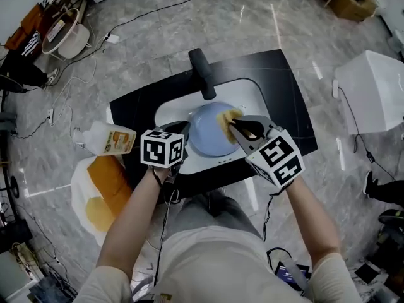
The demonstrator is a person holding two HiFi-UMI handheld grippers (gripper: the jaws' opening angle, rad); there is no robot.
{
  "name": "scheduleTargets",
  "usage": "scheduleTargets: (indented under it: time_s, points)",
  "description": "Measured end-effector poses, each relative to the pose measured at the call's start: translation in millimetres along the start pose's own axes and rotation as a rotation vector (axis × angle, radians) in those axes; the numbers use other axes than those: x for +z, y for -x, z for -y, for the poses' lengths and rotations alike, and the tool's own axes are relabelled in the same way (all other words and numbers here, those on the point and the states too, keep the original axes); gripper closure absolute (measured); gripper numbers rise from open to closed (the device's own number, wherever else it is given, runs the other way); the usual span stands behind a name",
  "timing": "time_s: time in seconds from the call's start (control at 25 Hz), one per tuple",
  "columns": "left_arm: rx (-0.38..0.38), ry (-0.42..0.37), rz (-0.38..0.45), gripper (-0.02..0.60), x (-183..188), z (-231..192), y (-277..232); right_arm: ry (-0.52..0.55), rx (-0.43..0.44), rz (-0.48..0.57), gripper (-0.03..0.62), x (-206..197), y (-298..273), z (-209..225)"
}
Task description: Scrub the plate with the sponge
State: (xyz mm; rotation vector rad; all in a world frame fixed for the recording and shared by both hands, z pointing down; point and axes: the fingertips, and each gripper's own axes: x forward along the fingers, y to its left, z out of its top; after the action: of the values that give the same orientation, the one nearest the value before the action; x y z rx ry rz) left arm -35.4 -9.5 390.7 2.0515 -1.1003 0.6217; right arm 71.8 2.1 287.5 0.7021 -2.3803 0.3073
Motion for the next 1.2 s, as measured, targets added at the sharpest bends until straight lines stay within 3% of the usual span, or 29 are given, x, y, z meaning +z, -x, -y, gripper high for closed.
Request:
scheduleTargets:
  time_s: [0.32,0.68,0.84,1.0,1.2]
  points:
    - [-0.032,-0.117,0.151,0.552,48.4,30.7,67.3,-0.018,-0.119,0.214,0.549,62.8,67.8,-14.6]
    - [0.078,-0.414,0.364,0.552,96.7,65.7,154.2,-0.025,-0.159,0.414,0.549,126.1,124.4,-39.2]
    - [0.069,-0.436,0.440,0.552,107.7,81.6,187.1,0.003,-0.193,0.462,0.549,144.5,142.2,-46.1]
    - [0.050,-0.395,0.495,0.552,116.4,84.6,213.8,0.024,-0.188,0.486,0.549,156.0,151.5,-56.7]
    - [0.121,-0.477,0.586,0.552,136.0,84.8,247.9,0.086,-0.176,0.513,0.549,175.0,159.6,-75.9]
